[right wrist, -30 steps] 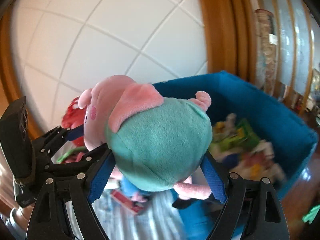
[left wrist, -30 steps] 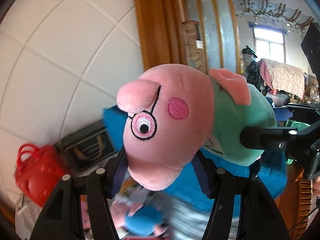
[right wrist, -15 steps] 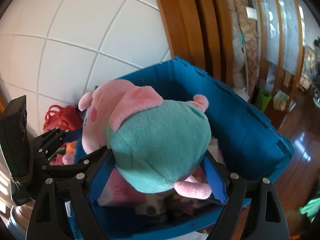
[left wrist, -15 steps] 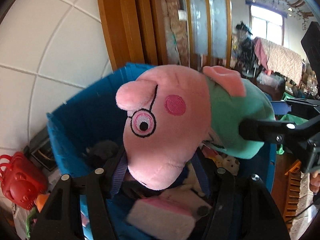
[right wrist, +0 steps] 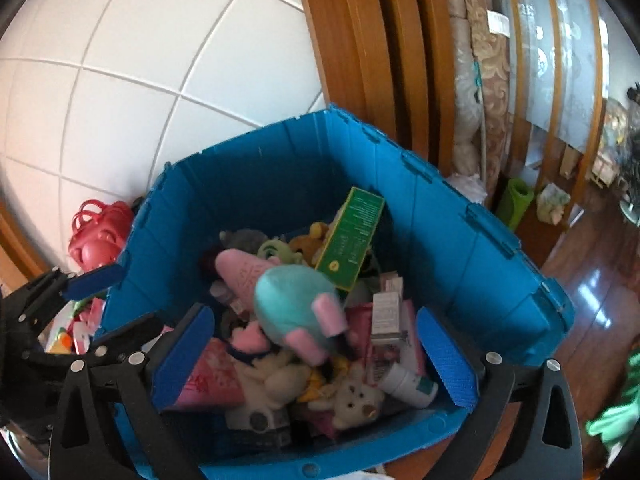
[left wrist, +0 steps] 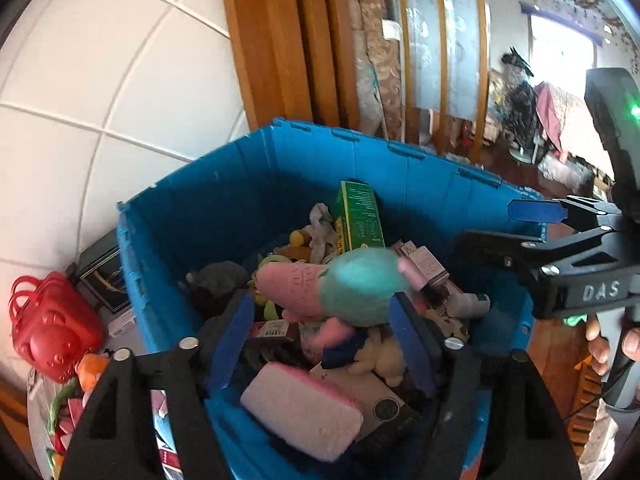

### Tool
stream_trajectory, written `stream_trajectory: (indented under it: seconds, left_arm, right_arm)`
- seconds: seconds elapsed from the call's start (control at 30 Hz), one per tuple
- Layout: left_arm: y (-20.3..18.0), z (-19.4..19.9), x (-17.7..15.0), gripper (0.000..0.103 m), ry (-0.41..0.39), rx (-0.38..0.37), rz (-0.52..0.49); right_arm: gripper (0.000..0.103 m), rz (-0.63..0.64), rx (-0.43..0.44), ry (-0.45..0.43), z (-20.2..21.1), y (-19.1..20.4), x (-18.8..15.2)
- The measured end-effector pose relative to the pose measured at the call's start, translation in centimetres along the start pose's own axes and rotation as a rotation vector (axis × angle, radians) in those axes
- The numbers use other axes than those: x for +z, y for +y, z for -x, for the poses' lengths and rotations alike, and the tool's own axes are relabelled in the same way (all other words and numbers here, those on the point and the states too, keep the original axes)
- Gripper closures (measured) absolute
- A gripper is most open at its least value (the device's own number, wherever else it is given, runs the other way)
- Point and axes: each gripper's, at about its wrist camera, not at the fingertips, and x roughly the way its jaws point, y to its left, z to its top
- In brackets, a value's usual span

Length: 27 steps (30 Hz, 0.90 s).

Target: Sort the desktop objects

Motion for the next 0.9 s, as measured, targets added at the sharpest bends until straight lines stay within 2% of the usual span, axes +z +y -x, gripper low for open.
stream_trajectory:
  seconds: [0.07,0.27,0.37,0.47,0.6,0.67,0.7,0.73,0.8,0.9]
  left_arm:
    - [0.1,1.2,-0.6,0.024,-0.037,0.02,0.014]
    - [0.8,4.0,-2.6,0.022,-0.119,0.083,0.081]
    - [1.2,5.4,-3.6,0.021,-0.162,0.128,0.116]
    - [1.8,6.8,-4.7,0.02,-0.201,0.139,0.17]
    - [2.0,9.1,-6.1,0.02,-0.271,0.221,0.209]
    - [2.1,10.5,-7.0,0.011,-0.319,0.272,0.233]
    - [2.2,11.0,-7.3,0.0,-0.341,0.283,0.245]
    - [2.4,11.3,-7.7,0.0,-0.368,0.294,0.258]
    - [2.7,11.3,-7.7,0.0,-0.359,0.323,0.27]
    - [3.3,11.0,-8.0,0.0,-0.321,0.316,0.289]
  right_arm:
    - [0.0,0.012,-0.003,-0.014,0.4,0.4,-0.1]
    - [0.0,0.09,-0.041,-0.068,1.7,2.6,-1.5]
    - [0.0,0.127,-0.086,-0.109,2.6,3.6,-2.4]
    - [0.0,0.161,-0.136,-0.147,3.4,4.8,-3.6]
    - [0.0,0.19,-0.122,-0.186,4.4,6.3,-5.2]
    - [0.0,0.183,-0.111,-0.205,4.9,6.6,-5.7]
    - [0.0,0.172,-0.101,-0.214,5.1,6.8,-6.0]
    - [0.0,0.16,-0.093,-0.226,5.4,6.9,-6.3]
    - [0.0,0.145,-0.085,-0.242,5.7,7.2,-6.7]
    - [0.0,0.13,-0.07,-0.247,6.0,7.7,-7.1]
